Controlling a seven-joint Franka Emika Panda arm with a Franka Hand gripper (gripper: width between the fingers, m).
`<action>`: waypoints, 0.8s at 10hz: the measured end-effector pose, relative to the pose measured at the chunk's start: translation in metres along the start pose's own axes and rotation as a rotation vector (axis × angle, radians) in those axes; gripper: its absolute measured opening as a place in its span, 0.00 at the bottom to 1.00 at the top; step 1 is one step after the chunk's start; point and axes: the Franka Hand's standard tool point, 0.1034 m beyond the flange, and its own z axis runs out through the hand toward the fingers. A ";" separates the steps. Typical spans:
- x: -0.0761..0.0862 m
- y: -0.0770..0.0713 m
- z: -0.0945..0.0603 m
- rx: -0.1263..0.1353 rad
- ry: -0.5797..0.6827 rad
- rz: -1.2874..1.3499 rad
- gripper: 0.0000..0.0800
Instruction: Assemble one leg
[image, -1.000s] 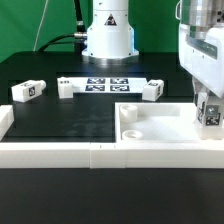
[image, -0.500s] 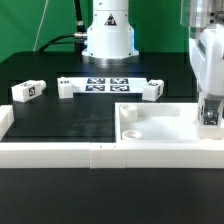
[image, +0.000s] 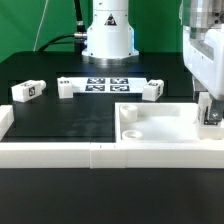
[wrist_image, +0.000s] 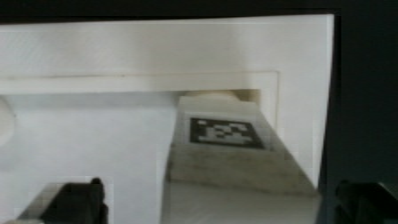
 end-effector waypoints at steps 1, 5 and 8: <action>-0.002 0.000 0.000 -0.003 -0.002 -0.124 0.81; -0.003 0.000 0.000 -0.001 -0.003 -0.642 0.81; -0.009 -0.001 -0.001 -0.007 0.015 -1.050 0.81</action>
Offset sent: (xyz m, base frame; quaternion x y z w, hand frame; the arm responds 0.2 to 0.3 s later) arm 0.0022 0.0126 -0.0020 0.0057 -0.0236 -0.3280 0.9444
